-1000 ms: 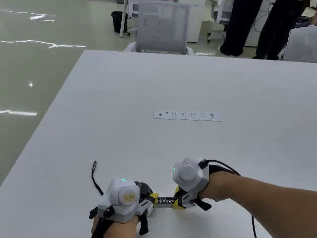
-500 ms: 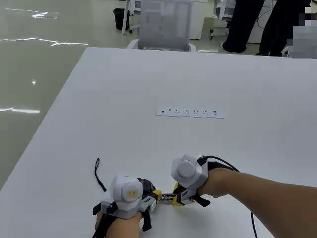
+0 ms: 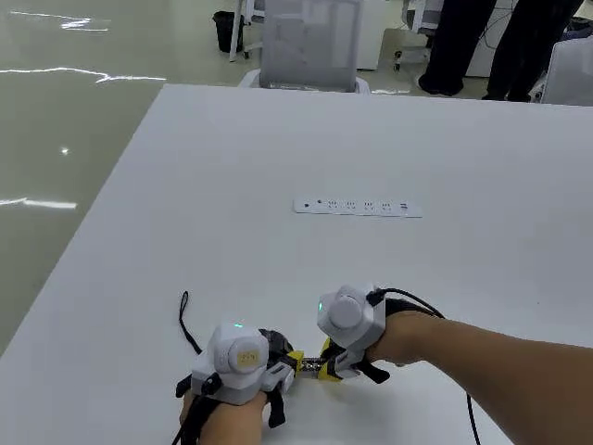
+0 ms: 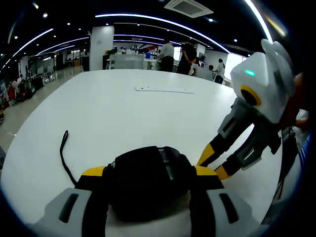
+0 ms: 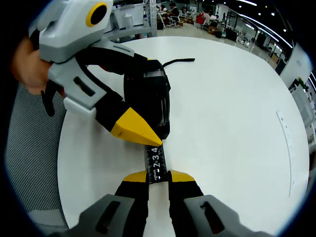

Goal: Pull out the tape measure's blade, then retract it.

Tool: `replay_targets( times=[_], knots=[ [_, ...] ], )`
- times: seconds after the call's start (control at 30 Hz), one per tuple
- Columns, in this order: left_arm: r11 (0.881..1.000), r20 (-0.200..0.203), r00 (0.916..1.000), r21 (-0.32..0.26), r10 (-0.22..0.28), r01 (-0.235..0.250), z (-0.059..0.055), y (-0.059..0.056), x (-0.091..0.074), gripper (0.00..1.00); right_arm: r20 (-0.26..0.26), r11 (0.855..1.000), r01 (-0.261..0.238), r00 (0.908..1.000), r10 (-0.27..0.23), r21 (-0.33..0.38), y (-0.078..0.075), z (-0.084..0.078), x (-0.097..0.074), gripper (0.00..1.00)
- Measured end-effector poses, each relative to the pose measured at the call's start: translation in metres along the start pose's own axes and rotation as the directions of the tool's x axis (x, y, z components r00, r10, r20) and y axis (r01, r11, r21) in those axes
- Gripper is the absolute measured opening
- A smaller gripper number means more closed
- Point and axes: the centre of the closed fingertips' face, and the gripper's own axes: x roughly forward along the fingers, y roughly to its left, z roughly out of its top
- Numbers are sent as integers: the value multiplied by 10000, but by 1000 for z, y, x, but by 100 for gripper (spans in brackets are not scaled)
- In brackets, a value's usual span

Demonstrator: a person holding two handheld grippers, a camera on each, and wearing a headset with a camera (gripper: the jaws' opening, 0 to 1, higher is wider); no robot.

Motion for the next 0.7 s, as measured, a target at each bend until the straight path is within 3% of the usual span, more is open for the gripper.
replay_targets(
  times=[0.7],
  knots=[
    [10000,2,10000,-76,-35,35,0,0,-1,64,336,9999,-48,9994,52,-141,2,10,5,14]
  ],
)
